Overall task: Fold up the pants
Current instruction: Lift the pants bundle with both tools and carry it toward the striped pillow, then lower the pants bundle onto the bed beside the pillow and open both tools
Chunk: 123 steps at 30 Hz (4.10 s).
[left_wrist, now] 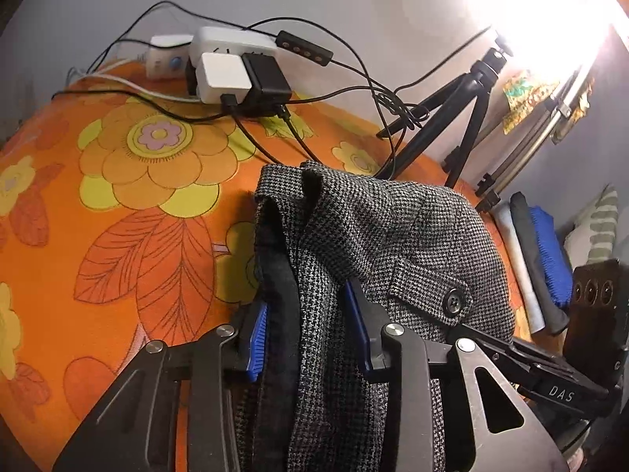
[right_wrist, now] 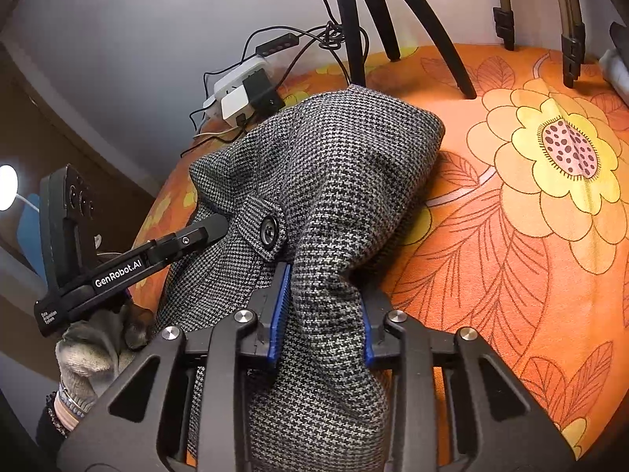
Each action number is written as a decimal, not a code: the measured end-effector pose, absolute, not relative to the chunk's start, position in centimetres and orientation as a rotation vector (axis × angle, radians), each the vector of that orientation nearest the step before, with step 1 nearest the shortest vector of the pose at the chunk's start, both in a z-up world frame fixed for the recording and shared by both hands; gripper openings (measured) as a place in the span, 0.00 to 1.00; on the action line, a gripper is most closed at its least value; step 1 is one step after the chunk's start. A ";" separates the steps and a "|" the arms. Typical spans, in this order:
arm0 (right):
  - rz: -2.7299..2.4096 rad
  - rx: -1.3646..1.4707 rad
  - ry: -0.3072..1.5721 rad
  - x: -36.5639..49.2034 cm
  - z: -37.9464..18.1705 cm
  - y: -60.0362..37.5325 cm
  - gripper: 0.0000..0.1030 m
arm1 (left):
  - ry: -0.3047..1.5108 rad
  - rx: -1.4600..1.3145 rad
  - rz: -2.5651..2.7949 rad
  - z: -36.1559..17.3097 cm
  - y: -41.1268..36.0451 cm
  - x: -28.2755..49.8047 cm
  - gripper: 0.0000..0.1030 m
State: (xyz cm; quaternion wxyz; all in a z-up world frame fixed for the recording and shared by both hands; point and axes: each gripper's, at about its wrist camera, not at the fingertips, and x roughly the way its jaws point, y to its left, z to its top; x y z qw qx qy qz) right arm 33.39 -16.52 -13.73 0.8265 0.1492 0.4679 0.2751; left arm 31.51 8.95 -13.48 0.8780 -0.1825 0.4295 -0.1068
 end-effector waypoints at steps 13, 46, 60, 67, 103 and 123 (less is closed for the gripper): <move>0.525 0.157 0.875 30.0 -10.3 -15.3 0.18 | 0.809 -0.309 -0.202 -11.9 7.6 29.6 0.18; 0.347 -0.056 0.592 15.9 1.0 -27.1 0.12 | 0.604 -0.177 -0.425 0.0 -7.6 20.2 0.15; 0.185 -0.092 0.539 15.5 5.8 -41.4 0.12 | 0.530 -0.239 -0.586 2.1 -21.8 22.7 0.14; 0.159 -0.134 0.531 17.5 7.5 -44.5 0.11 | 0.520 -0.272 -0.590 2.0 -23.8 24.4 0.14; 0.222 -0.025 0.718 36.9 -3.8 -59.3 0.42 | 0.642 -0.104 -0.513 -4.3 -37.7 37.7 0.14; 0.105 -0.083 0.705 35.0 -4.1 -59.3 0.52 | 0.679 -0.045 -0.304 -3.9 -33.5 38.4 0.20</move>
